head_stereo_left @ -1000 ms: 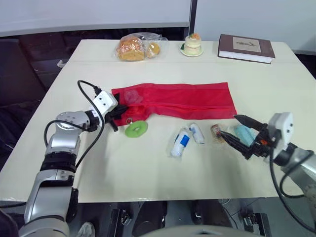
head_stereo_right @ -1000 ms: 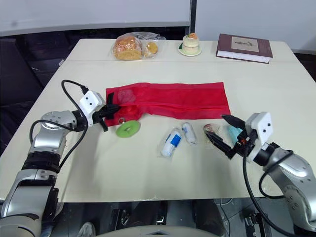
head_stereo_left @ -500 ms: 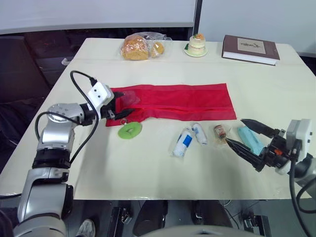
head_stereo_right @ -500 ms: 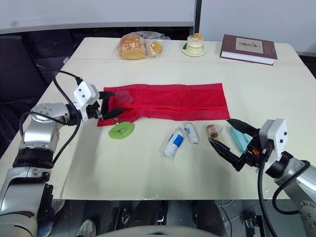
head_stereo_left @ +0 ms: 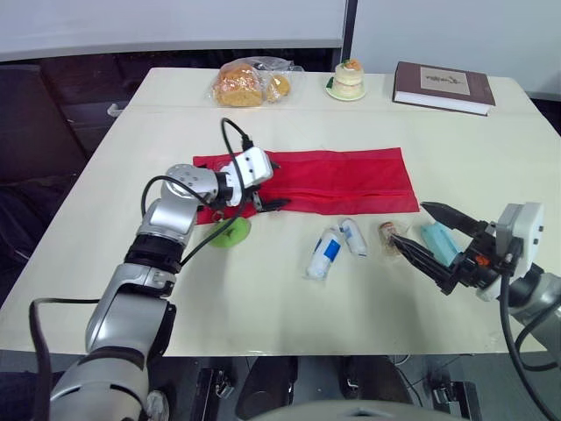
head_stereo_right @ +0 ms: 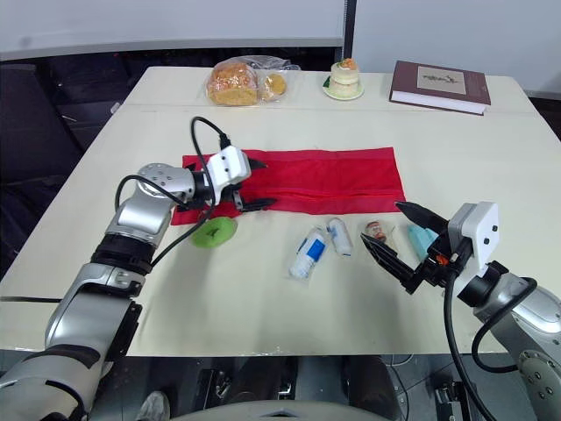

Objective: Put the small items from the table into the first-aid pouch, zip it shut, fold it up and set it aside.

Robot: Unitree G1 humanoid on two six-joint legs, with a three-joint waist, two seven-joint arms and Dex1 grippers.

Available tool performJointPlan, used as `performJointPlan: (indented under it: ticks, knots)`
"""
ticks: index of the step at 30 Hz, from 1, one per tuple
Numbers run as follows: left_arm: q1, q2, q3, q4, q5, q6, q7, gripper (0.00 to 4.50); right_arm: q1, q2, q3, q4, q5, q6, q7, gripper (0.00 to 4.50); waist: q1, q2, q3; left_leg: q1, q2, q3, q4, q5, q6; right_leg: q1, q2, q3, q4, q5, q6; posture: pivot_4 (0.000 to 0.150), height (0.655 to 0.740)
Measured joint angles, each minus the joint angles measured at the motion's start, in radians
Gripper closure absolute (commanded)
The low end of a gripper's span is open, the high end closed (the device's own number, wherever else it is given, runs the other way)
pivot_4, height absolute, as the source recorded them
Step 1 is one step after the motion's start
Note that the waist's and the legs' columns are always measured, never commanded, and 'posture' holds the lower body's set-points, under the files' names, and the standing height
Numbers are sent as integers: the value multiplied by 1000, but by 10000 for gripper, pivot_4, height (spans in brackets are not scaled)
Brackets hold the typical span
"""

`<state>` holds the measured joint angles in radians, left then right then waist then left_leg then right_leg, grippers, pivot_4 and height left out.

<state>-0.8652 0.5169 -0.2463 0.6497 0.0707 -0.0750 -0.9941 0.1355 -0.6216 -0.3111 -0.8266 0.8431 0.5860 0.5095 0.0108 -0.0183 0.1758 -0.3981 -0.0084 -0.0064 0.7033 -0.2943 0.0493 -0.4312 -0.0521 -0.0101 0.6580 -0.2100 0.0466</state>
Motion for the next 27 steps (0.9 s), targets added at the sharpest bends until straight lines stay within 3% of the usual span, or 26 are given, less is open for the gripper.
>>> performJointPlan:
  ticks: [8, 9, 11, 12, 13, 16, 17, 19, 20, 27]
  knots:
    - [-111, -41, -34, 250, 97, -151, 114, 191, -17, -3, 22, -35, 24, 6, -58, 0, 1, 0, 0, -1, 0, 1, 0, 0, 0, 0, -1, 0, -1, 0, 0, 1500, 7289]
    - [-113, -42, -34, 262, 100, -160, 117, 4121, -17, -3, 22, -35, 23, 6, -60, 0, 1, 0, 0, -1, 0, 1, 0, 0, 0, 0, -1, 0, -1, 0, 0, 1500, 7289]
    - [-119, -45, -32, 286, 103, -182, 121, 7298, -17, -3, 22, -35, 23, 6, -68, 0, 2, 0, 0, -1, 0, 0, 0, 0, 0, 0, -1, 0, -1, 0, 0, 1500, 7289]
    - [-120, -46, -31, 308, 103, -199, 98, 13820, -16, -3, 28, -37, 21, 5, -79, 0, 1, 0, 0, 0, 0, 1, 0, 0, 0, 0, 0, 0, 0, 0, 0, 1500, 7289]
    - [-120, -46, -31, 309, 103, -200, 94, 15073, -16, -3, 30, -37, 21, 5, -80, 0, 1, 0, 0, 0, 0, 0, 0, 0, 0, 0, 0, 0, 0, 0, 0, 1500, 7289]
    - [-120, -59, -23, 315, 83, -216, 50, 29406, -16, -4, 45, -38, 13, 5, -91, 0, 1, 0, 0, 0, 0, 1, 0, 0, 0, 0, 0, 0, 0, 0, 0, 1500, 7289]
    - [-120, -65, -18, 315, 80, -218, 41, 30485, -18, -5, 51, -38, 10, 5, -95, 0, 2, 0, 0, 0, 0, 1, 0, 0, 0, 0, 0, 0, 0, 0, 0, 1500, 7289]
    - [-120, -76, -6, 315, 65, -218, 22, 41223, -19, -20, 68, -38, -9, 7, -99, 0, 2, 0, 0, -1, 0, 1, 0, 0, 0, 0, -1, 0, 0, 0, 0, 1500, 7289]
    - [-120, -78, 0, 315, 61, -218, 15, 44531, -17, -25, 68, -38, -11, 8, -99, 0, 2, 0, 0, -1, 0, 1, 0, 0, 0, 0, -1, 0, 0, 0, 0, 1500, 7289]
    - [-119, -92, 11, 313, 49, -213, -2, 44531, 21, -73, 118, -38, -43, 28, -70, 0, 2, 0, 0, -1, 0, 1, 1, 0, 0, 0, 0, 0, 0, 0, 0, 1500, 7289]
